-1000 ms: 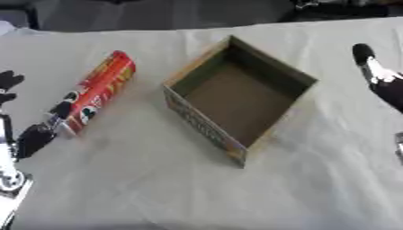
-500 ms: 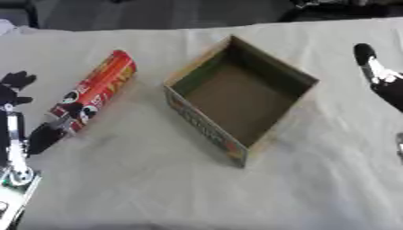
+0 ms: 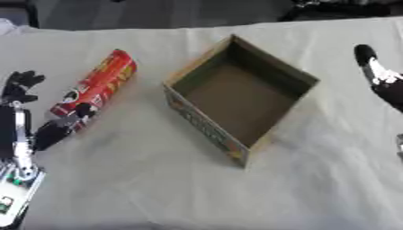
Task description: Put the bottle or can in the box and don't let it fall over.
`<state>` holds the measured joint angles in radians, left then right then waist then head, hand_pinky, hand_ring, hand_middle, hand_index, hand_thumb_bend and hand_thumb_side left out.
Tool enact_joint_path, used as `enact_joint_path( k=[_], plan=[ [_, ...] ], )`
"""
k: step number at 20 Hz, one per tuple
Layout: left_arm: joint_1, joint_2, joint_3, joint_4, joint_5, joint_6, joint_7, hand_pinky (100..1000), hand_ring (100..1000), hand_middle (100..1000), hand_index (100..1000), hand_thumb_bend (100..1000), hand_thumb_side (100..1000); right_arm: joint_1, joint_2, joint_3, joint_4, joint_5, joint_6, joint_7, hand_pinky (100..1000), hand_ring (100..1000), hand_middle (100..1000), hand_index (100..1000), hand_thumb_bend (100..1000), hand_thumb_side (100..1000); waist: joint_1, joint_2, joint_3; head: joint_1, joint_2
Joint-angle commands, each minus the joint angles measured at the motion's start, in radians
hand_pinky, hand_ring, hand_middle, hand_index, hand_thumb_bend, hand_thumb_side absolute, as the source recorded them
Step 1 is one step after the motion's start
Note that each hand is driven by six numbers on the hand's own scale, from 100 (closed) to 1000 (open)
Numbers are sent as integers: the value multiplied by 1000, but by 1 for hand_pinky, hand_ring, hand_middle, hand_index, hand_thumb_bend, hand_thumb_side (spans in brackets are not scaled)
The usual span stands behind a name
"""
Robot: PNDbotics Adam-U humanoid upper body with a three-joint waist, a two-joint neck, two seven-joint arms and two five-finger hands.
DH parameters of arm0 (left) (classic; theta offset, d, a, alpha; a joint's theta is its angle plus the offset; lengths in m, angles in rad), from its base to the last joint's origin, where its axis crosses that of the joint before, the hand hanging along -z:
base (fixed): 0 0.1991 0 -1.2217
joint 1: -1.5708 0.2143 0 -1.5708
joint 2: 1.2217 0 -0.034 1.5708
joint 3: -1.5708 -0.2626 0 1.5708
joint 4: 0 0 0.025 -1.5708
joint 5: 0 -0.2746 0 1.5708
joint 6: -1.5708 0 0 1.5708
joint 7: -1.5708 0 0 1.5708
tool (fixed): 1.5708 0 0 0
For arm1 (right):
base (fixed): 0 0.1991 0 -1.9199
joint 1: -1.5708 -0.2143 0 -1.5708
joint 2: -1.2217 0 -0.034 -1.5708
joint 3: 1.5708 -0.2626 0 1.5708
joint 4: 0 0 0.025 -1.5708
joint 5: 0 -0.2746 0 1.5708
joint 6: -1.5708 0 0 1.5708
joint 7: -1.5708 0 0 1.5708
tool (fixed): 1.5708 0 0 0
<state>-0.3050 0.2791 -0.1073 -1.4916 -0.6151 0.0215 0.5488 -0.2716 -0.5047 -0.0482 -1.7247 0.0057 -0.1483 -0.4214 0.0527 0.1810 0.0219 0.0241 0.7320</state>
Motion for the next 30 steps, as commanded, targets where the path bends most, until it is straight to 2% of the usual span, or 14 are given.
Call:
enact_joint_path(
  k=[1,16,30],
  plan=[
    [-23,8,7,7,-17,6,-18,696,1000,811,772,864,686,-13,-13,-3,-10,4,-1,1,846,864,738,854,606,333,-5,-6,-1,3,-14],
    [-68,2,27,94,-39,30,-34,695,991,803,780,863,675,-14,-9,-3,-10,4,-2,0,846,863,736,852,605,335,-8,3,-6,2,-22],
    [-71,-4,38,141,32,21,-22,601,945,792,767,844,590,-17,-7,-2,-10,5,-2,0,846,863,734,850,603,336,-12,6,-6,2,-25]
  ],
)
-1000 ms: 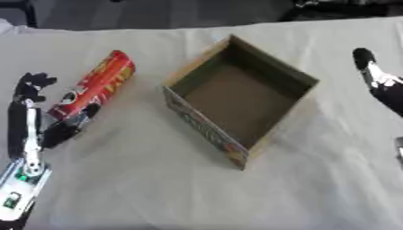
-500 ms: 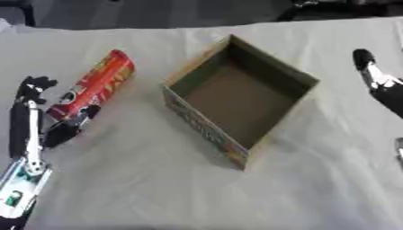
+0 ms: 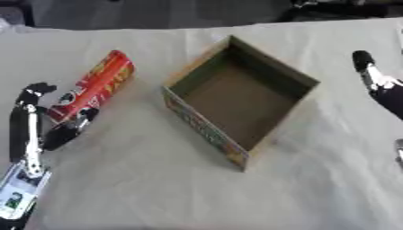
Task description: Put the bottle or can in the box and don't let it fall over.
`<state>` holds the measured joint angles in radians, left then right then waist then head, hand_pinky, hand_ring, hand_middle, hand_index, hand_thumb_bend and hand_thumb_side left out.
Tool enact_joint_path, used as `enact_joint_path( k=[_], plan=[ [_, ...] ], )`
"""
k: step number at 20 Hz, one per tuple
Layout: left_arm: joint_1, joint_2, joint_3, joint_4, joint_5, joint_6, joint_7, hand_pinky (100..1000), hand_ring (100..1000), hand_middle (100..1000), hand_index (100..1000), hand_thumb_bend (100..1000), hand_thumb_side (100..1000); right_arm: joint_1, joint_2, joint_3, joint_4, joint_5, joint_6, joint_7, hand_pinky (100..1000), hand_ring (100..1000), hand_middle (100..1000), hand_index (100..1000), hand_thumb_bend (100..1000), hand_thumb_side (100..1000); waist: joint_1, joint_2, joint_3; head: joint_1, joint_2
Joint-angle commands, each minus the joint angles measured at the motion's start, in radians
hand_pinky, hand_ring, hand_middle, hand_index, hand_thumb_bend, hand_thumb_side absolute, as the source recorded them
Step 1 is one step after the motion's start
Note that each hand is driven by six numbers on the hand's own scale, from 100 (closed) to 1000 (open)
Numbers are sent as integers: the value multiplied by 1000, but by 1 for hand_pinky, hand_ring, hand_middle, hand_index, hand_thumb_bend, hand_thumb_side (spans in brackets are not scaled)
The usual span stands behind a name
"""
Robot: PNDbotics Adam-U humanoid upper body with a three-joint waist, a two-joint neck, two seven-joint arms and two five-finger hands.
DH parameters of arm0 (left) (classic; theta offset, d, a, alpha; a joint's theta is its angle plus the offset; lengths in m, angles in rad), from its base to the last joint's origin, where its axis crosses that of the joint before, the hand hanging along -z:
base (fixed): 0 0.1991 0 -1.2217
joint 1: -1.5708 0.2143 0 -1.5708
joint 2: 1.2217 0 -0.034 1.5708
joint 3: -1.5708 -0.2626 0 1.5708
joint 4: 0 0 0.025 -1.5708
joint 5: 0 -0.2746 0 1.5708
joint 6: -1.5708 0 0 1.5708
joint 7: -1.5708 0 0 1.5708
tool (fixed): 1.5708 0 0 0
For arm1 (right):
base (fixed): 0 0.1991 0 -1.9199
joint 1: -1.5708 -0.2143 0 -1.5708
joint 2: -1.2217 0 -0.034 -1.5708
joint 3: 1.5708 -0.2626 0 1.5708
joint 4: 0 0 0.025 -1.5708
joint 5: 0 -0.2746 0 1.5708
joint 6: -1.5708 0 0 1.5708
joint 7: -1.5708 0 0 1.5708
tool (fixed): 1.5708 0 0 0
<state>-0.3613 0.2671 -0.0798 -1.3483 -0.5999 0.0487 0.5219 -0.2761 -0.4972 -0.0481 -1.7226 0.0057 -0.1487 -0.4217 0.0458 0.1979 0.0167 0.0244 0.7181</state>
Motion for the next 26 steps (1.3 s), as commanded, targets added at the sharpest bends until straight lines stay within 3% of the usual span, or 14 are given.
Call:
enact_joint_path(
  k=[1,13,19,26],
  plan=[
    [-17,6,11,3,23,-9,5,599,945,792,766,843,586,-13,-15,-2,-12,5,-2,0,846,863,734,850,603,336,-5,-10,-1,1,-12],
    [-45,-4,14,37,34,-48,4,596,938,781,754,846,560,-14,-13,-2,-12,6,-2,2,847,863,734,850,601,336,-7,-6,-3,3,-15],
    [-61,-9,14,70,16,-32,-14,564,916,779,743,835,499,-18,-12,-1,-13,6,-3,4,847,863,733,849,598,338,-8,-1,-6,7,-19],
    [-63,-11,15,86,14,-25,-27,558,953,800,745,757,375,-20,-12,-1,-16,8,-6,4,847,863,731,848,594,336,-8,-1,-6,8,-22]
  ],
)
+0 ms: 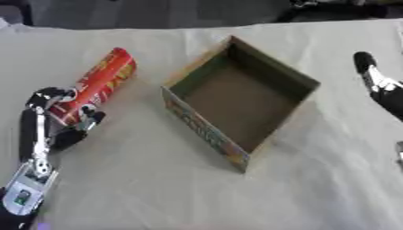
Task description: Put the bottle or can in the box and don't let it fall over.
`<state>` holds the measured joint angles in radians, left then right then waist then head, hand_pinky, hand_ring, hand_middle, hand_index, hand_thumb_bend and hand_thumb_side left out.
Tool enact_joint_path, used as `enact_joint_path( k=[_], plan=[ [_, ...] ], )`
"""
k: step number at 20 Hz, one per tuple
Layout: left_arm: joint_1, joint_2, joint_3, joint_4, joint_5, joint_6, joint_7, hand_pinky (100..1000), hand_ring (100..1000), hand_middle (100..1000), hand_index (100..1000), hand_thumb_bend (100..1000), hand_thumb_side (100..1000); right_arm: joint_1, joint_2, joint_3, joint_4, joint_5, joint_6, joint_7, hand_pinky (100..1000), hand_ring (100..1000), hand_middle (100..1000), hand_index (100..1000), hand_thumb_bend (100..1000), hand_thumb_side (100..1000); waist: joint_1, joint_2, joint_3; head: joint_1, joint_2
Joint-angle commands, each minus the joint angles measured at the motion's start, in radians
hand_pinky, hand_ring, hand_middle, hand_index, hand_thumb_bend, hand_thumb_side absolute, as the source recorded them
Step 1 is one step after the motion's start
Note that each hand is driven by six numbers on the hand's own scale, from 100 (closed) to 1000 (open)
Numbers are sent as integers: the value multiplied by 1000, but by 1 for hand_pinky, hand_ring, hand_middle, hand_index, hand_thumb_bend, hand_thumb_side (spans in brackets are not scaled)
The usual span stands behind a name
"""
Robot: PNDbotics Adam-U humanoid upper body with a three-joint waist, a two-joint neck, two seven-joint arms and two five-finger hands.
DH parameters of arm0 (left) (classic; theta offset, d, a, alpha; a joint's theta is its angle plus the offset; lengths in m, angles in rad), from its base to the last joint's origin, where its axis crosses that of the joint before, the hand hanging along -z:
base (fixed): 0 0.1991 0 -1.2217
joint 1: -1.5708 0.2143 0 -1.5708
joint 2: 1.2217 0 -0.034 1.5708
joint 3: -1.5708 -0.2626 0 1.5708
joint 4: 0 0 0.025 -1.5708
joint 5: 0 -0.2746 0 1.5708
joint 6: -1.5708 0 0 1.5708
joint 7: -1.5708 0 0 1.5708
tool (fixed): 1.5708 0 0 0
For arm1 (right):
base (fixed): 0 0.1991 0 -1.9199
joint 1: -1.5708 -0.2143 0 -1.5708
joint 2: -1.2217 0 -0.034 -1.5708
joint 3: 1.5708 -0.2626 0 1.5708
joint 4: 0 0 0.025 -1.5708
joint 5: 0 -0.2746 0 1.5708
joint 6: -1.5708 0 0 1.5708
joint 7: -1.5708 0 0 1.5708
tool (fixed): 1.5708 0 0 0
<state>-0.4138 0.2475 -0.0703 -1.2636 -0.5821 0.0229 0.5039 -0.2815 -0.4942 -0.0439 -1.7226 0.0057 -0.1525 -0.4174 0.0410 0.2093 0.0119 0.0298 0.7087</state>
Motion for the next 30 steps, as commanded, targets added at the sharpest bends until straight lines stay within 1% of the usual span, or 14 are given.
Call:
enact_joint_path(
  k=[1,6,8,12,14,15,16,17,21,24,28,29,30],
  plan=[
    [-10,9,6,2,-3,0,-11,558,954,799,745,749,358,-15,-15,-5,-16,8,-2,0,847,862,731,847,594,337,-4,-13,-1,3,-12],
    [-9,10,8,2,-4,0,-14,517,928,791,749,738,342,-14,-13,-6,-15,9,-2,0,847,862,730,846,593,337,-3,-13,-1,3,-12],
    [-10,9,9,3,-5,3,-10,487,911,780,746,723,321,-14,-13,-5,-15,9,-2,0,847,862,730,846,591,337,-4,-13,-2,3,-12],
    [-12,7,10,7,-3,4,-5,463,898,761,737,702,293,-13,-13,-6,-15,10,-2,-1,847,863,729,846,589,337,-4,-13,-3,2,-12],
    [-13,6,9,10,0,3,-8,455,893,744,725,689,246,-14,-13,-6,-15,10,-2,-1,847,863,729,846,588,338,-4,-13,-4,2,-11],
    [-13,6,9,12,2,2,-12,458,893,740,722,697,221,-14,-13,-6,-15,10,-2,-1,847,863,729,846,588,338,-4,-12,-4,2,-11],
    [-13,6,8,13,2,1,-17,459,893,739,722,698,217,-14,-13,-7,-15,10,-2,-1,847,863,729,846,588,338,-4,-12,-4,2,-11],
    [-13,6,7,14,0,-1,-24,459,890,733,720,717,185,-14,-13,-7,-16,10,-2,-1,847,863,729,846,588,337,-4,-12,-5,2,-11],
    [-13,6,7,18,-12,3,-51,469,891,711,701,728,182,-14,-13,-7,-16,9,-2,-2,847,863,729,847,587,338,-4,-12,-4,2,-10],
    [-12,4,10,17,-5,10,-55,458,890,667,666,691,166,-14,-13,-7,-16,9,-2,-2,847,862,728,847,588,338,-4,-13,-4,2,-11],
    [-12,5,9,15,6,14,-53,458,890,667,666,691,166,-14,-13,-7,-16,9,-2,-2,847,862,728,847,588,338,-4,-13,-4,2,-11],
    [-12,4,12,15,9,16,-50,446,884,632,600,658,176,-13,-13,-7,-16,9,-2,-2,847,862,728,847,587,339,-4,-13,-4,1,-11],
    [-11,2,15,15,18,19,-43,443,885,627,592,642,184,-13,-13,-7,-15,9,-2,-2,847,862,728,847,586,340,-4,-13,-4,0,-11]
  ],
)
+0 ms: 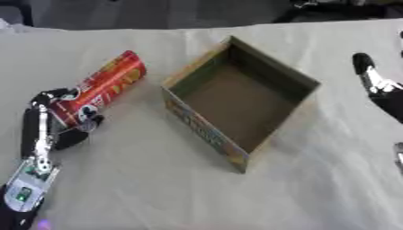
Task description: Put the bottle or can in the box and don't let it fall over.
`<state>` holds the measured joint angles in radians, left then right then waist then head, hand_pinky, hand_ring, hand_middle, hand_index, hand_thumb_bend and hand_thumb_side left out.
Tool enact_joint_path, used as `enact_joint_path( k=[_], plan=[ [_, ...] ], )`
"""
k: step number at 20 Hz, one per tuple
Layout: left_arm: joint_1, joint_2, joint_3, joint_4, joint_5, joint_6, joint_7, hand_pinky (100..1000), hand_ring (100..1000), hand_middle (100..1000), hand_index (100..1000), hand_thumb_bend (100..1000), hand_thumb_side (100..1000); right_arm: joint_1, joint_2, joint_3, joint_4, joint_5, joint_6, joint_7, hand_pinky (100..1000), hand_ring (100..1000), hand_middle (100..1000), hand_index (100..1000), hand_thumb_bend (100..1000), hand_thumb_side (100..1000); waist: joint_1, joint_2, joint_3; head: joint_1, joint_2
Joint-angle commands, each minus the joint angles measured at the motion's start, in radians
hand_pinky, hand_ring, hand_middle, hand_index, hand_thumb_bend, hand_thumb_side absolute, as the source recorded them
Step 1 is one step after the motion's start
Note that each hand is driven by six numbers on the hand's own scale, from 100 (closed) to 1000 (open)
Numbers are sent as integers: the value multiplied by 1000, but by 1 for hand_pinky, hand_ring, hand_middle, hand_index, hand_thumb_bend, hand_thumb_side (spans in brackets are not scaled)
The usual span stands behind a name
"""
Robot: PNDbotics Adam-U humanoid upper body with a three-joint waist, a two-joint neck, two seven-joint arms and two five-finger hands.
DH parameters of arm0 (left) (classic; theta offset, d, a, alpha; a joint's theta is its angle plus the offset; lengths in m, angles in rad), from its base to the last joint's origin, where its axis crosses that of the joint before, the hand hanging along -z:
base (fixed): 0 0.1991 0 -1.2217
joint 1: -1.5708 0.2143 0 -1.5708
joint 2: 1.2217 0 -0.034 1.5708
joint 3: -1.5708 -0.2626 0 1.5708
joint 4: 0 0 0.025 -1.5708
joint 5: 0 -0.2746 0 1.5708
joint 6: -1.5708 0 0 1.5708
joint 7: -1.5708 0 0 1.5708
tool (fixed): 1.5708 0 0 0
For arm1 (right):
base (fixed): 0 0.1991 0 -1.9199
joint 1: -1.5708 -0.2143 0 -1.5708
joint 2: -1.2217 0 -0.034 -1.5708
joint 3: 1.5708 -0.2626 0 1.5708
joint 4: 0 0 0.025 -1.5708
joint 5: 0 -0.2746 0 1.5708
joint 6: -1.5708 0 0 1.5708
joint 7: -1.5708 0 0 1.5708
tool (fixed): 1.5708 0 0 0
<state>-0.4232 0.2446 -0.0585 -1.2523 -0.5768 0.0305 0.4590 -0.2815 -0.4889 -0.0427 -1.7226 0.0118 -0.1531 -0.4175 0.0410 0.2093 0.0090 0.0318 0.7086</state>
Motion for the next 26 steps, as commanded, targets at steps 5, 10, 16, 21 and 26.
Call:
enact_joint_path(
  k=[5,10,16,21,26],
  plan=[
    [-3,6,3,4,54,20,45,382,862,597,549,572,207,-12,-18,-8,-15,3,-1,-1,847,862,727,847,584,340,-4,-15,-1,-3,-12],
    [-3,7,4,-2,73,18,95,336,818,562,519,512,217,-12,-17,-8,-14,3,-1,0,847,862,725,847,584,340,-4,-15,-1,-4,-11],
    [-3,7,4,-9,83,14,154,301,749,503,481,500,209,-11,-17,-8,-14,4,-1,-1,847,861,722,847,584,341,-4,-16,-2,-6,-11],
    [-5,8,2,-19,64,21,194,277,695,468,453,507,198,-12,-17,-8,-15,3,-1,-2,847,861,720,847,584,340,-4,-17,-2,-7,-11],
    [-6,9,3,-30,52,26,215,271,678,465,451,502,194,-12,-17,-9,-15,3,-1,-3,847,861,719,847,581,341,-4,-17,-2,-8,-10]
  ],
)
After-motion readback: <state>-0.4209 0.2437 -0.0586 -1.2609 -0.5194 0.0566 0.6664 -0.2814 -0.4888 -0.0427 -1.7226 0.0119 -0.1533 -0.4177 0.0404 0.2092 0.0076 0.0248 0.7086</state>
